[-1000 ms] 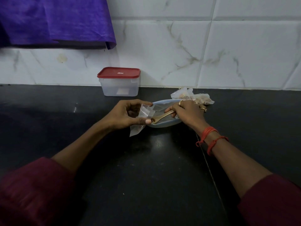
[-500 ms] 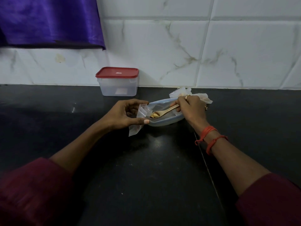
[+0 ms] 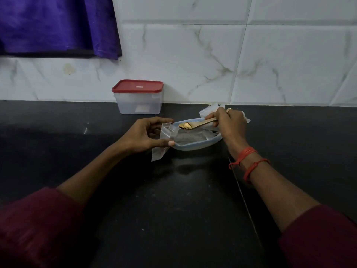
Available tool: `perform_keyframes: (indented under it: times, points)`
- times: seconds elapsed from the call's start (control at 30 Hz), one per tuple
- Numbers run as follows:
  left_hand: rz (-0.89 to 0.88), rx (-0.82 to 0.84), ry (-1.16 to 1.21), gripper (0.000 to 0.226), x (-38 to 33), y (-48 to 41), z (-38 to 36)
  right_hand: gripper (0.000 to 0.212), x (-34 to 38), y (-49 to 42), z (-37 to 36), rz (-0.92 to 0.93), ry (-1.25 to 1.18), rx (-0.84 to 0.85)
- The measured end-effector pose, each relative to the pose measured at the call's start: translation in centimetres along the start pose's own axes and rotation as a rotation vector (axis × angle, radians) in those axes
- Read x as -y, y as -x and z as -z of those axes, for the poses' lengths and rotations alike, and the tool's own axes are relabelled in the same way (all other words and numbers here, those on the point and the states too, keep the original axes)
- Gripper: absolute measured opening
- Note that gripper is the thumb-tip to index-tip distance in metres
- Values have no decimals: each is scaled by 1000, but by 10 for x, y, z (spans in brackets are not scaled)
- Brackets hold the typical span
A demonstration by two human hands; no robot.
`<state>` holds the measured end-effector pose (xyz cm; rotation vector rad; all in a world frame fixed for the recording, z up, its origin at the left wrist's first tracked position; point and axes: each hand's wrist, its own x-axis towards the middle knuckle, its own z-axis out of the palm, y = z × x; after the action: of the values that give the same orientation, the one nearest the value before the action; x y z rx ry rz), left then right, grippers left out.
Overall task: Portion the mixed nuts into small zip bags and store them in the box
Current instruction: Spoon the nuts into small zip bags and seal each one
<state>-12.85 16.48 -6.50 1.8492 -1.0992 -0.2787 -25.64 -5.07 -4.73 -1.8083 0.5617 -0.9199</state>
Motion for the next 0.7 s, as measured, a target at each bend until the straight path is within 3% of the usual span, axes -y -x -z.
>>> perform_keyframes:
  times: [0.17,0.4,0.5,0.6,0.7]
  points:
    - [-57,-21,-84,75,-4,0,-6,36,6,9,-6,181,42,39]
    - [-71,-58,-106,72,-1,0,-5,26,-3,10,-10,929,357,146]
    - [-73,-92,-98,71,-1,0,-2,27,-6,7,-6,1167,537,137]
    - [-73,-126,-84,71,1,0,0,28,-5,2,-4,1315,642,43]
    - [-81,-142,-80,67,2,0,-1,30,-6,0,-4,1336,598,-7]
